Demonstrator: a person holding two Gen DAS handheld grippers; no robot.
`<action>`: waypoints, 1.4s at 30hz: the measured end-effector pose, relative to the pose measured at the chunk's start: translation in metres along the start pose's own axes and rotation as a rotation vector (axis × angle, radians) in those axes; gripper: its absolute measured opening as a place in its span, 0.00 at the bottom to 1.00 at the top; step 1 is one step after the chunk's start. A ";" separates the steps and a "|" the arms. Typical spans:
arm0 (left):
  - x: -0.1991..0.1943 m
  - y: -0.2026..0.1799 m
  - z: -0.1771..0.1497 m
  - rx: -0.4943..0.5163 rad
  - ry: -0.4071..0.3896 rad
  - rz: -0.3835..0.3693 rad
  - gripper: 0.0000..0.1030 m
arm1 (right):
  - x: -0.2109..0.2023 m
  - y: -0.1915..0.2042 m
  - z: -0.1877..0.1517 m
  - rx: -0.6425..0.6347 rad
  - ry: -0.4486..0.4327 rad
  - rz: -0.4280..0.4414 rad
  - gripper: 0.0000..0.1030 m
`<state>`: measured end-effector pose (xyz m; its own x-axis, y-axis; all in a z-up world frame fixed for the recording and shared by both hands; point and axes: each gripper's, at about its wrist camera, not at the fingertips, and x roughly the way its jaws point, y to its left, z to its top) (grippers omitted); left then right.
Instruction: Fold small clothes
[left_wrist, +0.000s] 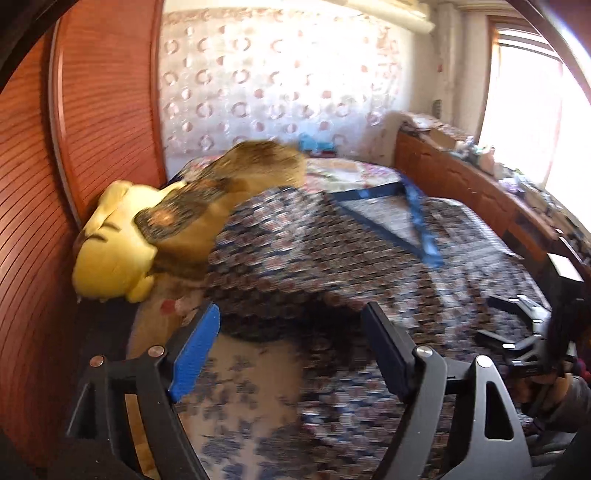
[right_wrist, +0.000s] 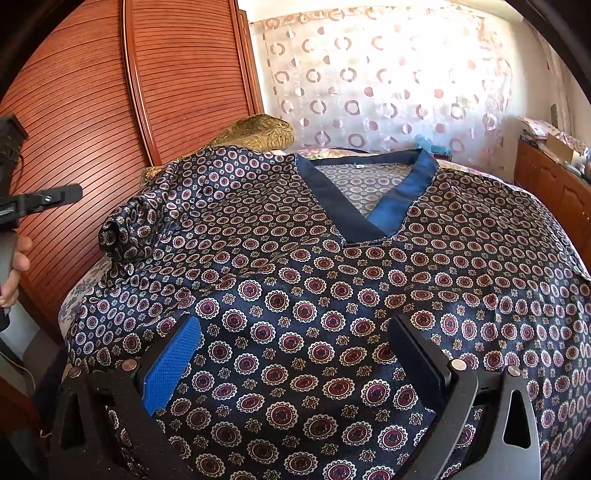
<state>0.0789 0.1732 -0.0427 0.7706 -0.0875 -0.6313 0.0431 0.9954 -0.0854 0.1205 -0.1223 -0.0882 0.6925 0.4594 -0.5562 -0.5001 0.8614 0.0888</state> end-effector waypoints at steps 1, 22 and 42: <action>0.007 0.007 -0.001 -0.012 0.005 0.012 0.77 | 0.000 0.001 0.000 0.000 0.001 0.000 0.98; 0.081 0.029 0.002 -0.023 0.122 -0.035 0.04 | 0.002 0.005 0.003 -0.007 0.010 0.000 0.98; 0.033 -0.079 0.078 0.211 -0.009 -0.178 0.75 | 0.000 -0.005 0.001 0.016 0.003 0.017 0.98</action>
<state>0.1505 0.0947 0.0032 0.7445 -0.2624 -0.6139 0.3090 0.9505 -0.0316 0.1234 -0.1265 -0.0873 0.6825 0.4734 -0.5569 -0.5032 0.8569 0.1117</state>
